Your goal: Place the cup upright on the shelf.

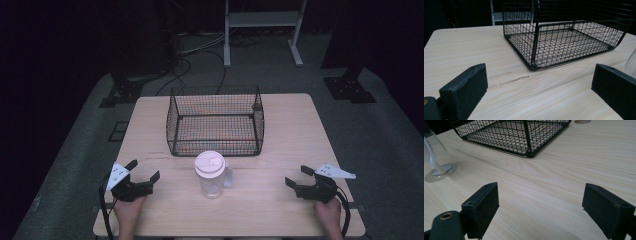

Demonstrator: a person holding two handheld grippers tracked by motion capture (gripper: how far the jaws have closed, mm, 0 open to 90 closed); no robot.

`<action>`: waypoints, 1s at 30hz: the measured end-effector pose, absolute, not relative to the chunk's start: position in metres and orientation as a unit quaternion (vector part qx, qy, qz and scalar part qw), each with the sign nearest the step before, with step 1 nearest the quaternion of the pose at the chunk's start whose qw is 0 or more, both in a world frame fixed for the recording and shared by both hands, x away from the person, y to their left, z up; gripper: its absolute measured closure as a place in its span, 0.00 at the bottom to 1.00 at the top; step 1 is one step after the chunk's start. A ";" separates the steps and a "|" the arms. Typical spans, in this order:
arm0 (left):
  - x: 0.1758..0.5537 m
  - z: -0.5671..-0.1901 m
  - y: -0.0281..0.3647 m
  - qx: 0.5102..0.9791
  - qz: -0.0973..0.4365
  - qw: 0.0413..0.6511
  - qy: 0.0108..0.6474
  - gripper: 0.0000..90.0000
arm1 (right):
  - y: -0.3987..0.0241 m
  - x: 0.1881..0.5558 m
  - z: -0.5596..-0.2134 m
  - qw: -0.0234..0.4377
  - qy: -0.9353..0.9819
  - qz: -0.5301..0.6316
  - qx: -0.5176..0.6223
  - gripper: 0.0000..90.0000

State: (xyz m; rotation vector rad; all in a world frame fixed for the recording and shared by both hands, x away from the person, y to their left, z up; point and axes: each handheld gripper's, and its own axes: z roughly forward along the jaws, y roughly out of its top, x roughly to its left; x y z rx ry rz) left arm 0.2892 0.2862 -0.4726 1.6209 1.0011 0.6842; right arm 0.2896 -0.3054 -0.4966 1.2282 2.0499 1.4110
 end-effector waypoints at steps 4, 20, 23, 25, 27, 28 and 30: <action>0.290 -0.473 0.284 0.685 0.279 0.529 0.417 0.00 | -0.305 0.289 -0.497 0.183 0.726 0.500 0.435 0.14; 0.291 -0.474 0.267 0.712 0.268 0.520 0.388 0.00 | -0.306 0.289 -0.496 0.181 0.724 0.504 0.434 0.14; 0.290 -0.473 0.263 0.717 0.270 0.518 0.380 0.00 | -0.306 0.289 -0.496 0.182 0.725 0.505 0.432 0.14; 0.289 -0.472 0.261 0.719 0.270 0.520 0.374 0.00 | -0.306 0.289 -0.496 0.182 0.726 0.504 0.431 0.14; 0.288 -0.471 0.258 0.724 0.268 0.519 0.368 0.00 | -0.306 0.289 -0.496 0.181 0.726 0.504 0.431 0.14; 0.288 -0.471 0.257 0.725 0.267 0.520 0.366 0.00 | -0.306 0.289 -0.496 0.182 0.726 0.504 0.431 0.14; 0.287 -0.471 0.256 0.725 0.268 0.521 0.363 0.00 | -0.306 0.289 -0.496 0.181 0.726 0.504 0.431 0.14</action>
